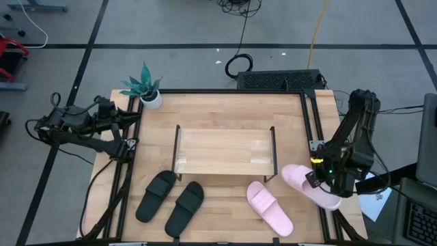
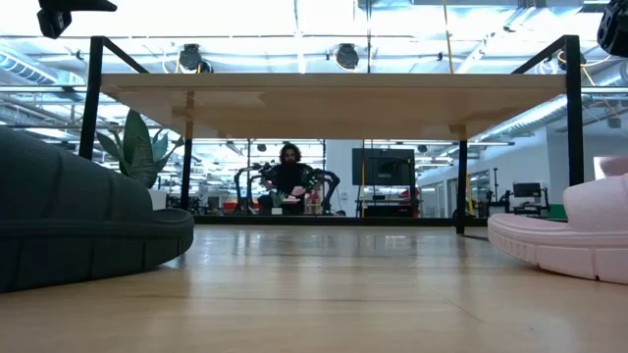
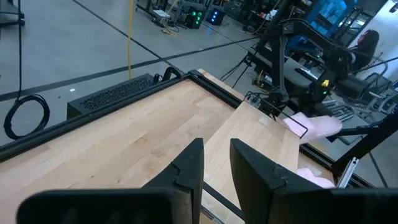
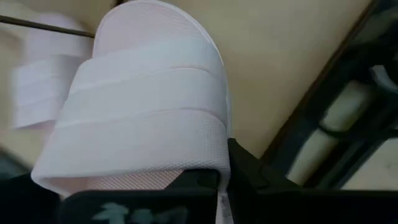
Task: Pick and place slides into the shelf
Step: Put the right pink slipper on the shelf
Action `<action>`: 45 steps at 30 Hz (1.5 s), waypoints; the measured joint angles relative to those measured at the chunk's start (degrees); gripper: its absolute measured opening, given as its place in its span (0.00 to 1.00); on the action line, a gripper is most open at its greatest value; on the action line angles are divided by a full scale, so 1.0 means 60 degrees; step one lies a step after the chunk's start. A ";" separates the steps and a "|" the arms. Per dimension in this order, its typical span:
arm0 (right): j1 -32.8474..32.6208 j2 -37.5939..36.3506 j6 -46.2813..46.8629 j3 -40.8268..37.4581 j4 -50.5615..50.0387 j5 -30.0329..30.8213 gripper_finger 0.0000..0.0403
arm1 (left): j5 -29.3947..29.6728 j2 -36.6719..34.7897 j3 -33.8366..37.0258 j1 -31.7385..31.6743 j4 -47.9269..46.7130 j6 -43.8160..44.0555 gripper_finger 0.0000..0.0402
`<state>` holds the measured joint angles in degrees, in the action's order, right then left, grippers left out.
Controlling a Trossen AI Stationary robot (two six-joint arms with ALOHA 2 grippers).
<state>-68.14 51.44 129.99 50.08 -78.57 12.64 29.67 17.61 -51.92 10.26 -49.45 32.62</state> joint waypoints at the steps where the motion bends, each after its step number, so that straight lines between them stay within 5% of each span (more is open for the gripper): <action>1: -0.0007 0.0008 0.0000 0.0215 -0.0227 0.0105 0.00 | 0.0021 0.0003 0.0000 0.0000 0.0000 -0.0037 0.19; 6: -0.0010 0.0063 0.0150 0.1430 -0.1963 0.0349 0.00 | 0.0074 0.0002 0.0000 0.0000 -0.0001 -0.0099 0.19; 16: 0.0002 -0.0123 -0.0032 0.1800 -0.1897 0.1210 0.00 | 0.0147 0.0004 0.0000 0.0000 0.0000 -0.0096 0.19; 25: -0.0014 -0.0127 -0.0592 0.2103 -0.1937 0.0098 0.00 | 0.0236 0.0004 0.0000 0.0000 0.0000 -0.0091 0.19; 36: -0.0017 -0.0124 -0.2407 0.3068 0.0175 0.0177 0.00 | 0.0341 0.0004 0.0000 0.0000 -0.0003 -0.0376 0.19; 39: -0.0017 -0.0123 -0.3145 0.3072 0.1397 0.1214 0.00 | 0.0346 0.0000 0.0000 0.0000 -0.0004 -0.0390 0.19; 45: -0.0011 -0.0109 -0.5213 0.3079 0.2673 0.5082 0.00 | 0.0409 0.0004 0.0000 0.0000 0.0000 -0.0397 0.19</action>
<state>-68.21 50.78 98.71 68.55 -62.53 43.13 32.12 17.63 -51.92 10.26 -49.45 30.24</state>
